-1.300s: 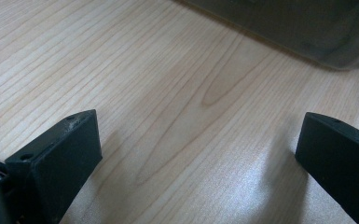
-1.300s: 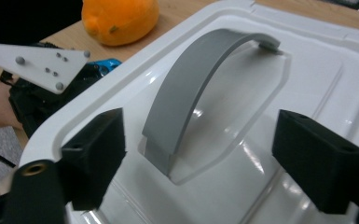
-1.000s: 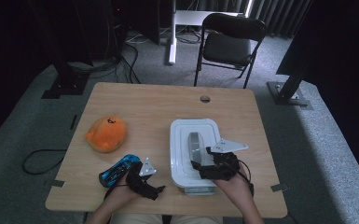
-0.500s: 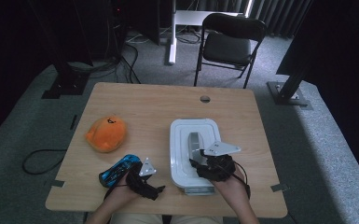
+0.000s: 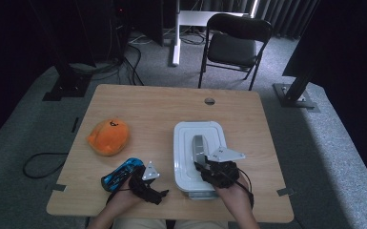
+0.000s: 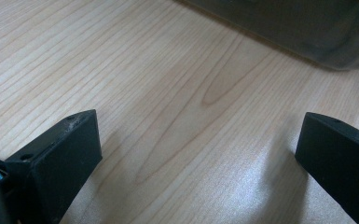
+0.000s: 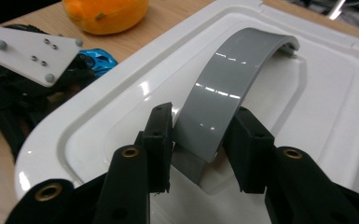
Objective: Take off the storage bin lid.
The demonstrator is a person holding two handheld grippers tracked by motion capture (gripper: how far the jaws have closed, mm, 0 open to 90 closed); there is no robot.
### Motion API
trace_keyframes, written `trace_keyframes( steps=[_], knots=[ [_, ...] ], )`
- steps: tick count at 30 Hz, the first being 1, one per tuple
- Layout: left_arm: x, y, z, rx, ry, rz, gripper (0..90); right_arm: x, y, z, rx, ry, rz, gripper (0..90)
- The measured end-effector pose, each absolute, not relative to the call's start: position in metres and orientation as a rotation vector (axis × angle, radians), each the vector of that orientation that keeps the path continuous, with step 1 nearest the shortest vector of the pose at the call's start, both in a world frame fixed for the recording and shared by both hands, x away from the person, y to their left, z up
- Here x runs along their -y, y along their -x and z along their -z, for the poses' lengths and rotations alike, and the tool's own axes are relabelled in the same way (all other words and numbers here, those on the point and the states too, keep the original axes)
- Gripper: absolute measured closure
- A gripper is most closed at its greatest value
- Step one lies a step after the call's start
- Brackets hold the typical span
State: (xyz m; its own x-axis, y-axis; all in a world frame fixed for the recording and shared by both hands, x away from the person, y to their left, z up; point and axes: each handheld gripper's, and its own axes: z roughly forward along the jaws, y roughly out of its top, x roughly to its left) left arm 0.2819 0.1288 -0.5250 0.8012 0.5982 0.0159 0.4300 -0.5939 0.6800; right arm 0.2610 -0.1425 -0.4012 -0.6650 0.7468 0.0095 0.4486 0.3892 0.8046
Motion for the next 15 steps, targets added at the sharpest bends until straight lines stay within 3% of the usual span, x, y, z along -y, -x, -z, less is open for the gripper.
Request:
trace_keyframes(
  steps=[15],
  knots=[
    [-0.129,-0.282,0.525,-0.751,-2.300,-0.319,0.7,0.155,-0.265,0.388,-2.303,-1.084,-1.309,68.9]
  ],
)
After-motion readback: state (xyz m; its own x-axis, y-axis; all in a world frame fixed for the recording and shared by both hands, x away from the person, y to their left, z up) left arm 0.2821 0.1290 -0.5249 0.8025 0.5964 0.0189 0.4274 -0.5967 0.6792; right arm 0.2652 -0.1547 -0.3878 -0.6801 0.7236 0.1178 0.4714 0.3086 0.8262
